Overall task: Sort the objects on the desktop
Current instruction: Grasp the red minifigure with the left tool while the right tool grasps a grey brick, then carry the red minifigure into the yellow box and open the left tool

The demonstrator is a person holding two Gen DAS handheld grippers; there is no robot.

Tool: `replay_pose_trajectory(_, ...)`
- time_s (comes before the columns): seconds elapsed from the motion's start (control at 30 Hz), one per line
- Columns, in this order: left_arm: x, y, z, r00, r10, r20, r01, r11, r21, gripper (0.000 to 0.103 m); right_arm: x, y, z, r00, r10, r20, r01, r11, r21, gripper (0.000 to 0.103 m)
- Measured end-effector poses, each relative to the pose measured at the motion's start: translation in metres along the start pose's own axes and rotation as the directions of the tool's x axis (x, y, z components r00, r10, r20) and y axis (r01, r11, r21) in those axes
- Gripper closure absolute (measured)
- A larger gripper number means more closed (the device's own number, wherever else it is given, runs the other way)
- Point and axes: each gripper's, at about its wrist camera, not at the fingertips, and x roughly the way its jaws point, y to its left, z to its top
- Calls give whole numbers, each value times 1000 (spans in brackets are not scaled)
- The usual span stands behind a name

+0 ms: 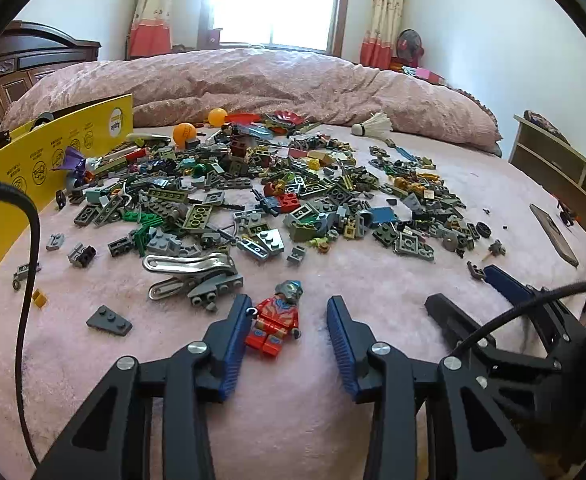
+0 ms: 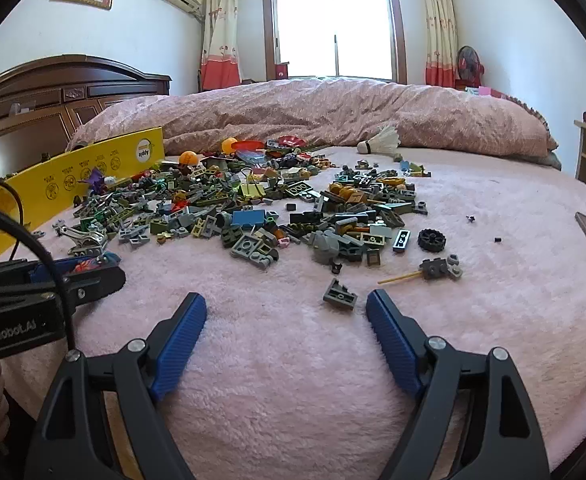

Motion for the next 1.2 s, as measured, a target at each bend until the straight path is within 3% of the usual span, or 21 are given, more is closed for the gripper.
replay_pose_trajectory(0.1, -3, 0, 1, 1000, 4, -14, -4, 1000, -2, 80, 0, 0, -1, 1000, -4, 4, 4, 1000, -4, 19)
replay_pose_trajectory(0.37, -12, 3, 9, 1000, -26, -9, 25, 999, -37, 80, -1, 0, -1, 1000, -9, 14, 9, 1000, 0, 22)
replay_pose_trajectory(0.57, -23, 5, 15, 999, -30, 18, 30, 998, -53, 80, 2, -9, 3, 999, -35, 14, 34, 997, 74, 42)
replay_pose_trajectory(0.73, -33, 9, 18, 999, -24, 36, 27, 997, -73, 80, 1, -16, 3, 997, -81, 15, 79, 993, 85, 74)
replay_pose_trajectory(0.83, -39, 12, 18, 999, -11, 48, 15, 996, -86, 80, -1, -23, 3, 996, -87, 14, 85, 991, 102, 86)
replay_pose_trajectory(1.2, -74, 40, 22, 988, 111, 110, -97, 987, -126, 80, -15, -23, 4, 999, -30, 39, 25, 993, 118, 86)
